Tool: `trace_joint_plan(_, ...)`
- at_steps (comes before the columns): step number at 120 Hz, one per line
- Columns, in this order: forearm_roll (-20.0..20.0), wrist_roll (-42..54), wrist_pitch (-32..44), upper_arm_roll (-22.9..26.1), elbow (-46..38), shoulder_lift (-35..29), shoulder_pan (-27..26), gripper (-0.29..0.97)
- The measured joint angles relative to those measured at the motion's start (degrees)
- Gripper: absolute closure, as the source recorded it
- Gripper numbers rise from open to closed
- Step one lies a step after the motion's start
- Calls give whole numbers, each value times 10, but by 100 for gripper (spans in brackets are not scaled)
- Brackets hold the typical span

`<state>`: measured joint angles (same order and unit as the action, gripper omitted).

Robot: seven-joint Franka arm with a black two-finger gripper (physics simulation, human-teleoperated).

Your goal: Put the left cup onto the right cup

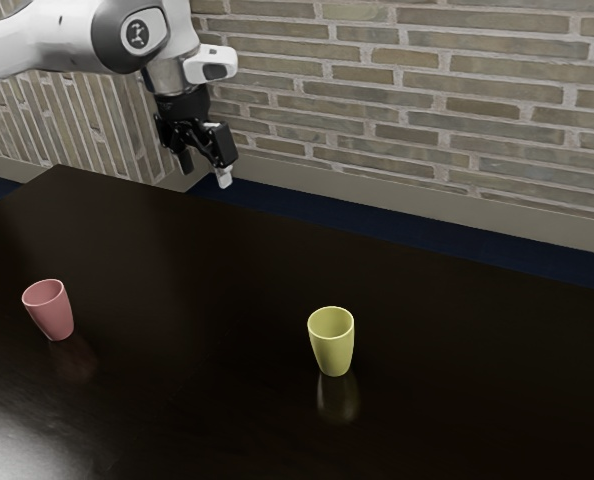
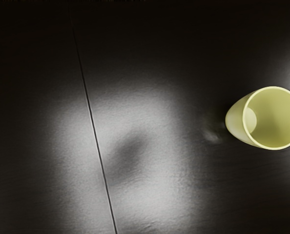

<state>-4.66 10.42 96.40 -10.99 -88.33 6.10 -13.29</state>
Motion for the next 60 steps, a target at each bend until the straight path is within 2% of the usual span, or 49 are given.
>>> trace_joint_plan(60, -6, 9, -4, -2, -1, 3, 2, 0)
